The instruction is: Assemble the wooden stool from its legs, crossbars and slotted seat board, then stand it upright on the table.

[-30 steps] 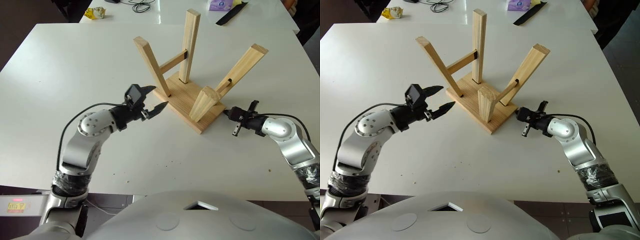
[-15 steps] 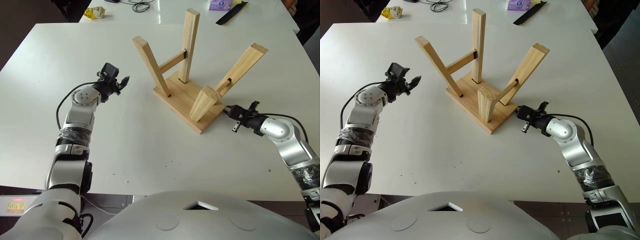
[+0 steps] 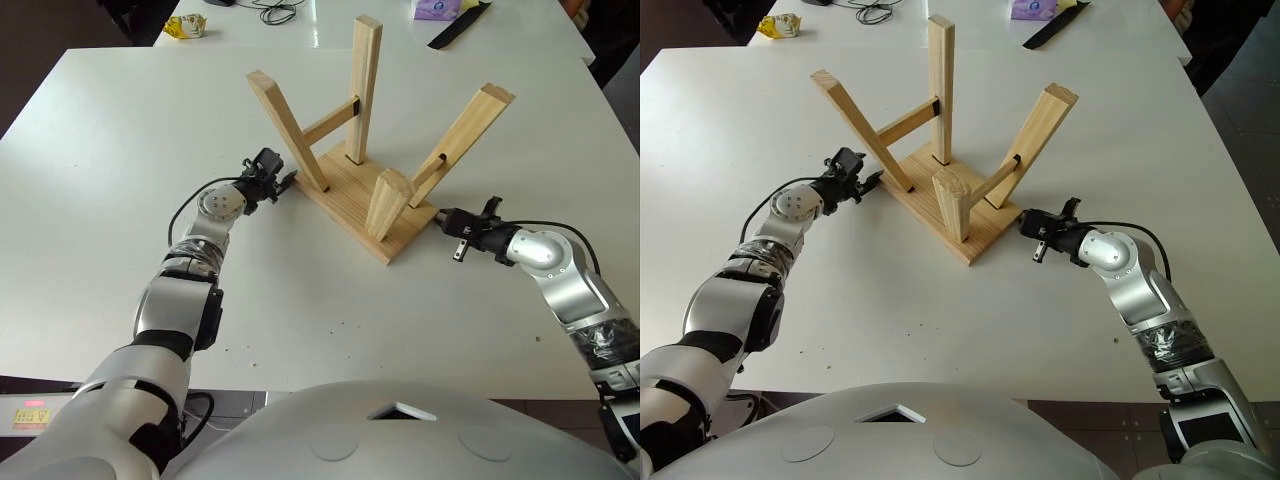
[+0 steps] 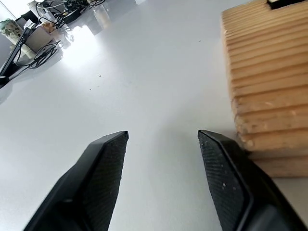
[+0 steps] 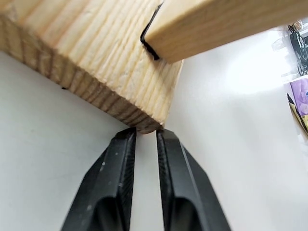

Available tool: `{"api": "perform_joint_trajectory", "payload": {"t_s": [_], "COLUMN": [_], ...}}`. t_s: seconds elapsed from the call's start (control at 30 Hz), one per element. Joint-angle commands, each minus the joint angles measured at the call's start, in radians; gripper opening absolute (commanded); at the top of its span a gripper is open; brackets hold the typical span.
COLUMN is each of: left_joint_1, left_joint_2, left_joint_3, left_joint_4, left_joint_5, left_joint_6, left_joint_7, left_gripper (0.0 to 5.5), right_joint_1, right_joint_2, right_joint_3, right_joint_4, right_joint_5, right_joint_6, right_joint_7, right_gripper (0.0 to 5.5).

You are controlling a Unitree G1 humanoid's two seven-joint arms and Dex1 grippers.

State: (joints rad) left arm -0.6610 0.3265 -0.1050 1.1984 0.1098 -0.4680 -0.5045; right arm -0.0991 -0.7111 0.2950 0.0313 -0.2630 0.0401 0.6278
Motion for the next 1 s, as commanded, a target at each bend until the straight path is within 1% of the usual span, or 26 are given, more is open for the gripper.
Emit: {"api": "perform_joint_trajectory", "payload": {"t_s": [0.03,0.13,0.2,0.3,0.37,0.53,0.7,1.0], "left_joint_1": [0.055,0.1,0.146,0.25,0.331,0.502,0.624,0.738], "left_joint_2": [-0.032,0.008,0.041,0.087,0.116,0.171,0.2,0.239], "left_joint_3": [-0.035,-0.033,-0.022,-0.008,-0.004,0.027,0.068,0.135], "left_joint_4": [-0.005,-0.044,-0.109,-0.277,-0.432,-0.78,-1.014,-1.251], "left_joint_5": [0.02,0.005,-0.027,-0.089,-0.124,-0.184,-0.215,-0.26], "left_joint_6": [-0.054,-0.086,-0.092,-0.073,-0.034,0.117,0.258,0.422], "left_joint_7": [-0.098,-0.153,-0.202,-0.267,-0.289,-0.284,-0.252,-0.23], "left_gripper": [2.71,2.71,2.71,2.71,2.71,2.71,2.71,2.71], "right_joint_1": [-0.021,-0.049,-0.061,-0.066,-0.058,-0.04,-0.034,-0.009], "right_joint_2": [0.046,0.053,0.059,0.071,0.076,0.078,0.076,0.075], "right_joint_3": [0.067,0.076,0.074,0.069,0.066,0.058,0.051,0.036], "right_joint_4": [0.05,0.075,0.093,0.113,0.117,0.118,0.11,0.078], "right_joint_5": [-0.029,-0.039,-0.042,-0.045,-0.044,-0.05,-0.045,-0.034], "right_joint_6": [-0.012,-0.035,-0.049,-0.064,-0.073,-0.087,-0.098,-0.106], "right_joint_7": [0.04,0.043,0.037,0.022,0.015,-0.004,-0.001,0.008], "right_gripper": [0.78,0.78,0.78,0.78,0.78,0.78,0.78,0.78]}}
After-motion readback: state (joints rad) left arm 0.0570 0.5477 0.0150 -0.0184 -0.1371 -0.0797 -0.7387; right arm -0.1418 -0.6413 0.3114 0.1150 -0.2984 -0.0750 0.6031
